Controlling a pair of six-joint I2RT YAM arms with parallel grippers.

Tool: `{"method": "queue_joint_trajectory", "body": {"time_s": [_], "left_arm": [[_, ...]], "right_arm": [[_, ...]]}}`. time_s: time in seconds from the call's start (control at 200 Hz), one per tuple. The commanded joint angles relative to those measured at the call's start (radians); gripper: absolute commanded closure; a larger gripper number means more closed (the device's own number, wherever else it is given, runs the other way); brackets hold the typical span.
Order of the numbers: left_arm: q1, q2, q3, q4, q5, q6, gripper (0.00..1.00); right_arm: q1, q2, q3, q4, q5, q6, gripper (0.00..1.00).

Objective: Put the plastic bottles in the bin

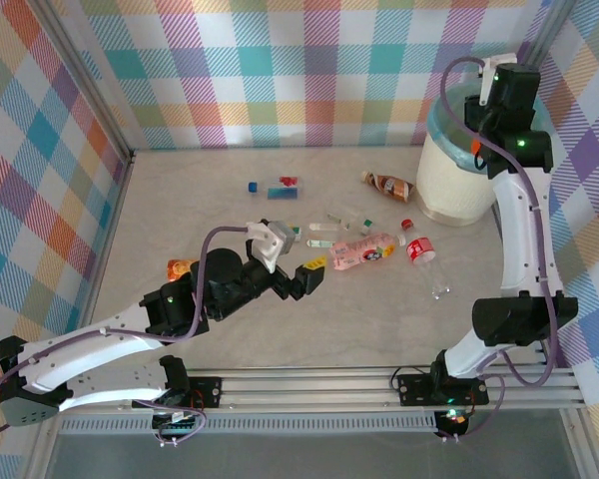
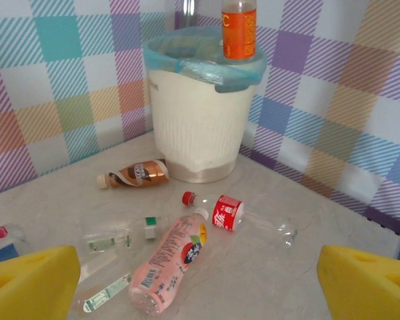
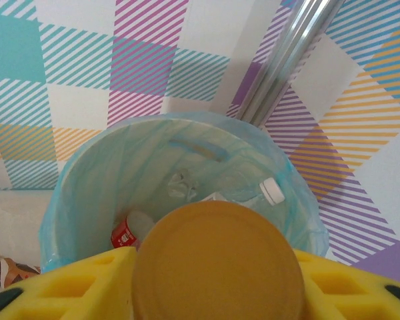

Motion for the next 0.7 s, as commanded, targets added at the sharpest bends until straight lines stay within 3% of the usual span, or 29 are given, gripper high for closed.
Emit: {"method": "queue_joint_trajectory", "body": {"time_s": [0.0, 0.42, 0.695], "left_arm": [[-0.005, -0.006, -0.005, -0.009, -0.032, -0.020, 0.08], [-0.004, 0.002, -0.005, -0.007, -0.056, -0.012, 0.08], [0.001, 0.014, 0.002, -0.002, -0.102, -0.016, 0.08]], "right_arm": [[-0.008, -0.030, 0.010, 0.017, -0.021, 0.019, 0.47], [-0.008, 0.033, 0.068, 0.056, -0.054, 0.054, 0.60], [0.006, 0.091, 0.150, 0.012, 0.006, 0.046, 0.42]]}}
